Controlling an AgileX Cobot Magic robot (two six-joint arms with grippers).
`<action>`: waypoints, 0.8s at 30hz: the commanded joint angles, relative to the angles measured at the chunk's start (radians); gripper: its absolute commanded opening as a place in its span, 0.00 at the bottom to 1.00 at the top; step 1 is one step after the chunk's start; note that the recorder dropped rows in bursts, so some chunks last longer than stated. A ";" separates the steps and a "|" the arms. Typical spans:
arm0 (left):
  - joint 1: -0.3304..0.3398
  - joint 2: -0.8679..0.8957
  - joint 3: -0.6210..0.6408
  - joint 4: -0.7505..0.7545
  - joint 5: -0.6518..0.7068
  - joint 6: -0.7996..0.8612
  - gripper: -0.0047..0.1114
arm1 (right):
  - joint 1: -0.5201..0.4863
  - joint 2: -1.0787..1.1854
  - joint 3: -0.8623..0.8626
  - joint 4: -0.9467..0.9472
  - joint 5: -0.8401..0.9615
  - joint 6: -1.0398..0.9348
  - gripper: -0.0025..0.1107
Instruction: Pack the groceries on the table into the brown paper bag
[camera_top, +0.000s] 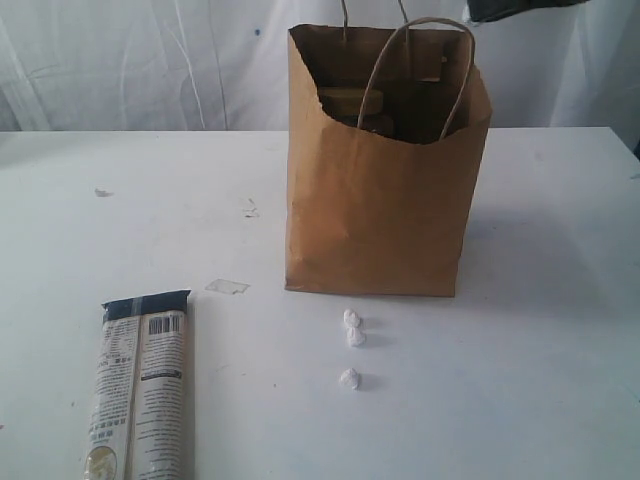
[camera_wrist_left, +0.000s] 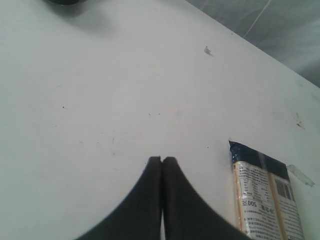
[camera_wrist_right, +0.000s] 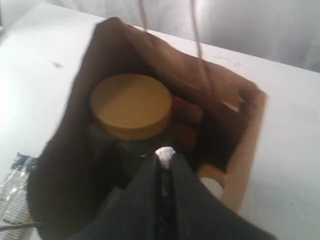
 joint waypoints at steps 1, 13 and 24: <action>0.002 -0.004 0.004 0.003 -0.001 0.002 0.04 | -0.005 0.021 -0.008 0.168 0.023 -0.174 0.05; 0.002 -0.004 0.004 0.003 -0.001 0.002 0.04 | -0.005 0.035 -0.008 0.148 0.044 -0.162 0.42; 0.002 -0.004 0.004 0.003 -0.001 0.002 0.04 | -0.005 -0.107 0.022 -0.533 -0.066 0.354 0.02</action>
